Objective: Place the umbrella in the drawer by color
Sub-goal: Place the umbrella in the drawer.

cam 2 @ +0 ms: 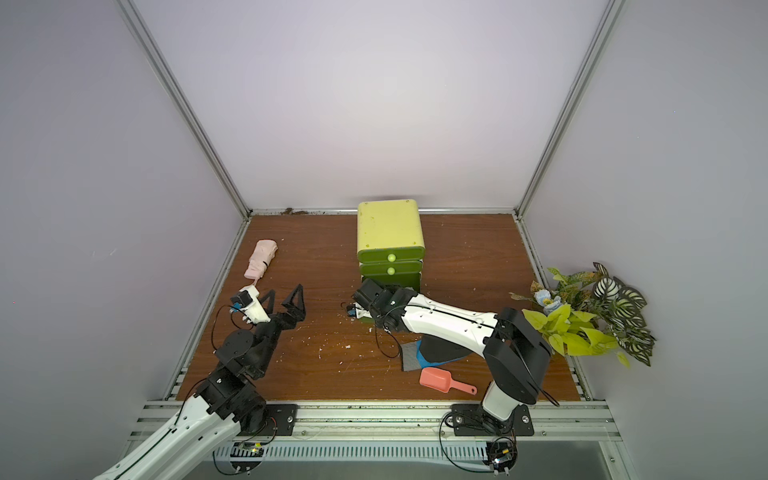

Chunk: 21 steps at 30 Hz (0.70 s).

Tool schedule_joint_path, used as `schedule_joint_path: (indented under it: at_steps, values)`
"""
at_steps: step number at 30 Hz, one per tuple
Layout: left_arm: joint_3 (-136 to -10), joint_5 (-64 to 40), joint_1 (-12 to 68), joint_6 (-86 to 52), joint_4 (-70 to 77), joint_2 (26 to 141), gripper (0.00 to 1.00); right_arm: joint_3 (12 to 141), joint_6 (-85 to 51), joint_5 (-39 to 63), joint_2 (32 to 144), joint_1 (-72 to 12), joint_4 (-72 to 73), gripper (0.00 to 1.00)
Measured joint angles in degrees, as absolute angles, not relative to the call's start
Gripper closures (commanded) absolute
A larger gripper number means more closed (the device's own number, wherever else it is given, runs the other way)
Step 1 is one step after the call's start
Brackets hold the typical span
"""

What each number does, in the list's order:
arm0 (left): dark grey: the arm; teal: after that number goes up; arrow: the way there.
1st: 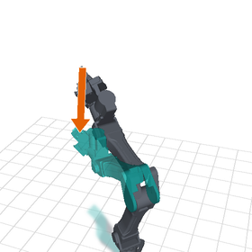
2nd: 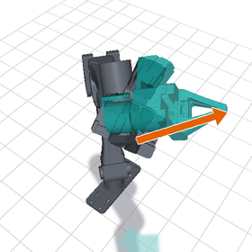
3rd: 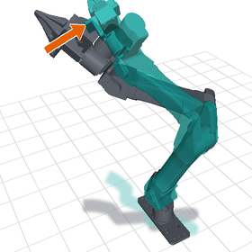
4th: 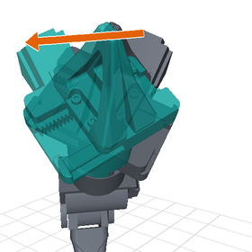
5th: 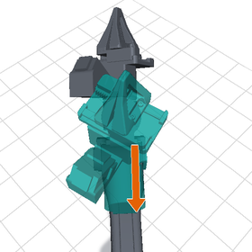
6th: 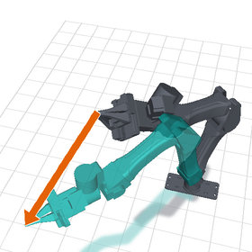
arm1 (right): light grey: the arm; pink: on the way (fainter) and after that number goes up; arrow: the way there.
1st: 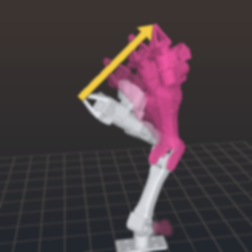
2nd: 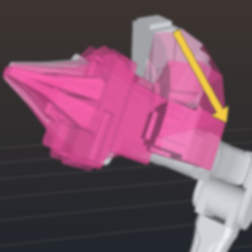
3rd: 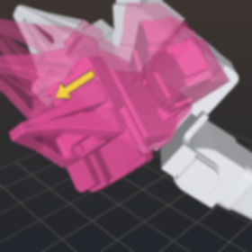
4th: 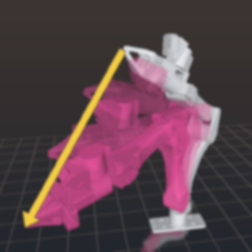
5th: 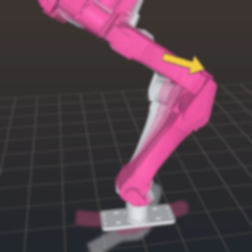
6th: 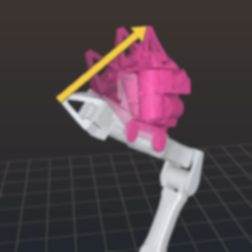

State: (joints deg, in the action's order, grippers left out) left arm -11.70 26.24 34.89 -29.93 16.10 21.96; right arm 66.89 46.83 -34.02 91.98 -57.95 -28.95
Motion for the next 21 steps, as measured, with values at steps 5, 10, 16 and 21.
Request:
schedule_joint_path:
  at_steps: [5, 10, 16, 21]
  values:
    - [-11.7, 28.0, 34.9, -30.8, 16.1, 24.0, 0.01, 62.9, 42.5, -33.9, 83.2, -58.3, -23.6, 0.29]
    - [-11.7, 31.2, 34.9, -31.3, 16.5, 29.1, 0.01, 47.5, 32.2, -30.7, 67.5, -59.2, -7.3, 0.26]
    - [-16.6, 34.3, 34.9, -32.0, 15.6, 41.1, 0.01, 14.2, 23.1, -26.0, 46.1, -59.2, 26.9, 0.2]
    - [-30.5, 33.7, 32.0, -32.2, 11.7, 56.1, 0.01, 4.0, 21.2, -27.3, 44.3, -58.7, 38.9, 0.18]
